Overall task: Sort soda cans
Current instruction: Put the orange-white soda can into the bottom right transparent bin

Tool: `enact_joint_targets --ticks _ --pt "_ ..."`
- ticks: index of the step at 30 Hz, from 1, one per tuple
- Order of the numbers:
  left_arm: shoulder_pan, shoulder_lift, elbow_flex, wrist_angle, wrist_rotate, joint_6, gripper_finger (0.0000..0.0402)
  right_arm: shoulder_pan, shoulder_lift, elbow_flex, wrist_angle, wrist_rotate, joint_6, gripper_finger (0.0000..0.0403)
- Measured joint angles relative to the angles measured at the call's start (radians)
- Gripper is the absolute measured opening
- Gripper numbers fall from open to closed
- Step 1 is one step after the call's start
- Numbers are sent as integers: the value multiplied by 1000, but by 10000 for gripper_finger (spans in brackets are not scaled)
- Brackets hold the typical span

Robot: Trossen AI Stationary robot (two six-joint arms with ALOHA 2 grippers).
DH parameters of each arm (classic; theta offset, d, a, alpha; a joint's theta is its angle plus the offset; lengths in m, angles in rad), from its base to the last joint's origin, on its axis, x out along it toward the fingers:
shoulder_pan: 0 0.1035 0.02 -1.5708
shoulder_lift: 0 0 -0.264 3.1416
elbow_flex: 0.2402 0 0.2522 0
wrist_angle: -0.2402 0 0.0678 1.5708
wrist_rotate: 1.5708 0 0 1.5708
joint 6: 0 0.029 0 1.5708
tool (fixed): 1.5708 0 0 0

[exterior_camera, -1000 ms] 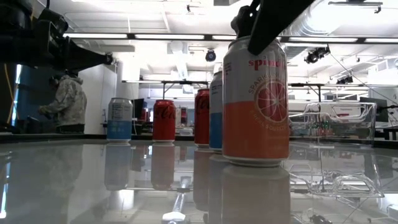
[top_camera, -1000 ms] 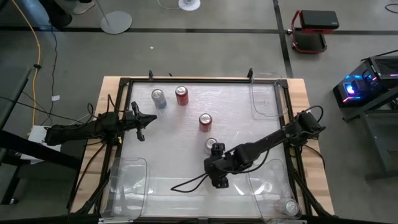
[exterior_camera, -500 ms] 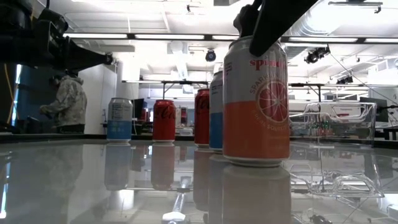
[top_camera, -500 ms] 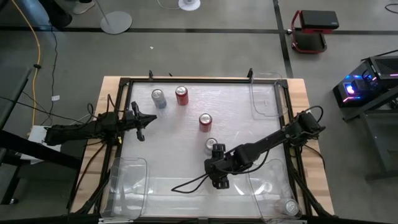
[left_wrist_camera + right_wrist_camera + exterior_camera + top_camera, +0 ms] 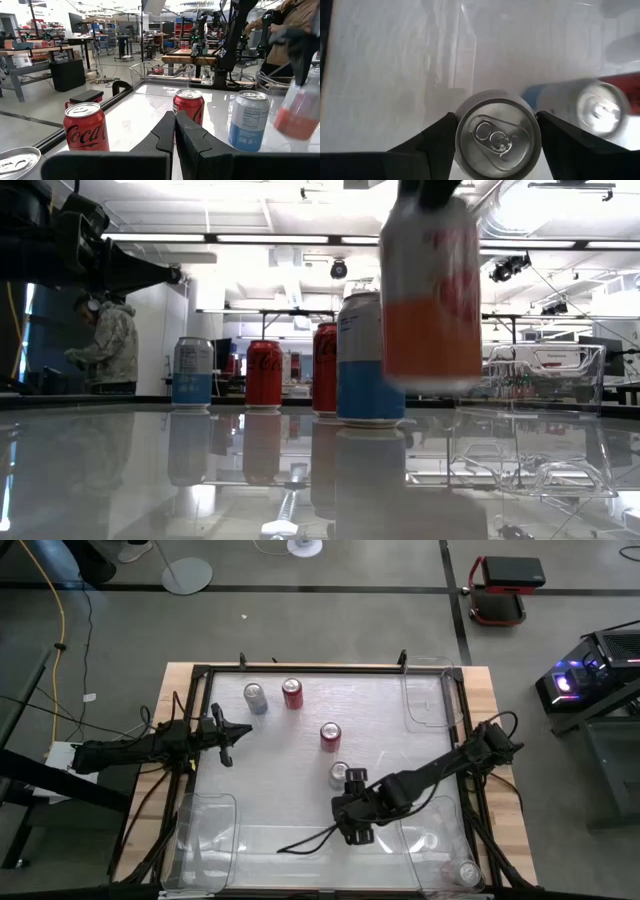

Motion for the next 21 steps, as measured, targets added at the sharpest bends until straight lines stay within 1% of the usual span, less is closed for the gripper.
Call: enact_joint_targets --ticks 3,7,11,15,21 --pt "0 0 0 0 0 0 5 19 -1 60 -62 2 36 234" --pt "0 0 0 0 0 0 5 18 -3 62 -55 -18 59 235" --pt "0 0 0 0 0 0 5 1 -3 -32 39 -79 59 234" --pt "0 0 0 1 0 0 5 -8 -3 -121 118 -100 75 235" --pt "0 1 0 9 0 0 5 -13 -14 -179 159 -129 78 244"
